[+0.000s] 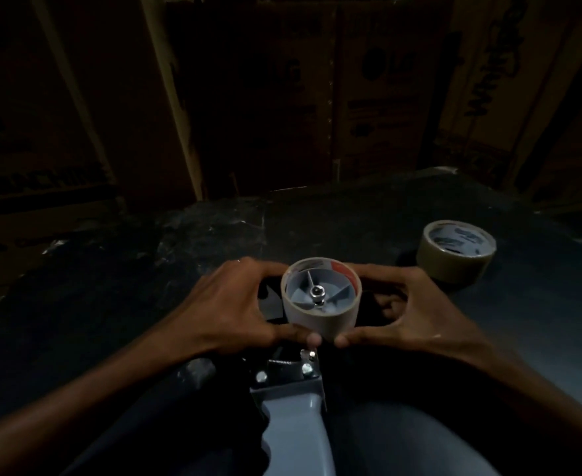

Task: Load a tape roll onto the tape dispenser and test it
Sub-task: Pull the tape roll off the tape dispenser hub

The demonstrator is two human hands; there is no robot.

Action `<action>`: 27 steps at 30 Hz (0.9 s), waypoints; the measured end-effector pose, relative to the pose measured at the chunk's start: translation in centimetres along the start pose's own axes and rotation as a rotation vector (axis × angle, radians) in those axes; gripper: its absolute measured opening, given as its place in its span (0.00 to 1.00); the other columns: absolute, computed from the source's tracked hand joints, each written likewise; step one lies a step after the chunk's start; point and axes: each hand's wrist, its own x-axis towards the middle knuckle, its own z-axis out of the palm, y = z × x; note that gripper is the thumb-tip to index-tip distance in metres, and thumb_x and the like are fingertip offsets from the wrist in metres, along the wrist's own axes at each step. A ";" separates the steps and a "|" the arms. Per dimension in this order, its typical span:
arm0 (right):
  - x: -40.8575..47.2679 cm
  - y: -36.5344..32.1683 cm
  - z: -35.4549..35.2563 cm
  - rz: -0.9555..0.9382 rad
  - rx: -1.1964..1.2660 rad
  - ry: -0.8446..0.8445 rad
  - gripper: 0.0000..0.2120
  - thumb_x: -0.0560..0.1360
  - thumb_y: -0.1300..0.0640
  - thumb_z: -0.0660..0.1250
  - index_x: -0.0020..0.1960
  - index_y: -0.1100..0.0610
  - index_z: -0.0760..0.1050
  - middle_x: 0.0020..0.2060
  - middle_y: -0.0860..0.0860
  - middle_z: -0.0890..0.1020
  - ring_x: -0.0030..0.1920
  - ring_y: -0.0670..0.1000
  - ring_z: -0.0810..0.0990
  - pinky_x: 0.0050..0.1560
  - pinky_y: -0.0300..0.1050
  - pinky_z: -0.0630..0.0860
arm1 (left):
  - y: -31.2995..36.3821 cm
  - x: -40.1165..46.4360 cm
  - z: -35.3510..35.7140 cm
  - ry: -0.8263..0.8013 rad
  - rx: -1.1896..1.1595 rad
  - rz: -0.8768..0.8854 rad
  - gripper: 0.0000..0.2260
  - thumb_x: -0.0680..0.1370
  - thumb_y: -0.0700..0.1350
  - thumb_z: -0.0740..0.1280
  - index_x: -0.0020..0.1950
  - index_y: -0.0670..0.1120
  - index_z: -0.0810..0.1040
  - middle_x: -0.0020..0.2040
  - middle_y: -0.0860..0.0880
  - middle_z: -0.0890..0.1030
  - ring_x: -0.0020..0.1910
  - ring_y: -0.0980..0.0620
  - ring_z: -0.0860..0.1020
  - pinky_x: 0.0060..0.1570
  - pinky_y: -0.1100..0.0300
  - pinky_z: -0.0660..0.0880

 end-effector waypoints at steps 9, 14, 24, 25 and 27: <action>0.0 -0.4 -0.1 0.003 -0.034 0.006 0.37 0.63 0.47 0.83 0.68 0.39 0.74 0.62 0.36 0.81 0.63 0.37 0.78 0.60 0.36 0.77 | 0.4 0.6 -0.1 -0.018 -0.018 0.024 0.39 0.59 0.75 0.68 0.66 0.60 0.74 0.61 0.60 0.80 0.59 0.60 0.76 0.61 0.52 0.75; 0.5 -0.2 -0.5 -0.014 -0.105 -0.058 0.40 0.63 0.46 0.83 0.71 0.41 0.70 0.63 0.37 0.79 0.63 0.35 0.76 0.58 0.29 0.73 | 1.2 0.6 -0.3 -0.070 -0.030 -0.023 0.38 0.60 0.73 0.69 0.65 0.57 0.76 0.59 0.57 0.81 0.57 0.56 0.78 0.60 0.49 0.77; 1.4 1.0 -0.5 -0.063 -0.096 -0.051 0.35 0.59 0.39 0.83 0.62 0.38 0.72 0.51 0.32 0.80 0.54 0.25 0.75 0.48 0.19 0.70 | 1.4 0.5 -0.2 -0.045 -0.137 -0.046 0.29 0.64 0.63 0.74 0.63 0.54 0.79 0.56 0.59 0.83 0.55 0.65 0.79 0.58 0.61 0.75; 1.3 1.3 -0.2 -0.075 -0.078 -0.038 0.36 0.59 0.39 0.82 0.63 0.38 0.71 0.52 0.31 0.79 0.55 0.25 0.75 0.49 0.18 0.69 | 1.3 0.6 -0.1 -0.049 -0.136 -0.047 0.30 0.64 0.64 0.74 0.63 0.55 0.78 0.57 0.60 0.82 0.56 0.66 0.79 0.57 0.63 0.74; 0.9 1.4 0.3 -0.110 -0.059 -0.018 0.38 0.61 0.38 0.81 0.68 0.38 0.69 0.53 0.26 0.78 0.57 0.26 0.75 0.51 0.19 0.69 | 1.1 0.7 -0.1 -0.058 -0.121 -0.048 0.33 0.64 0.66 0.72 0.66 0.55 0.76 0.61 0.60 0.80 0.59 0.65 0.77 0.60 0.63 0.72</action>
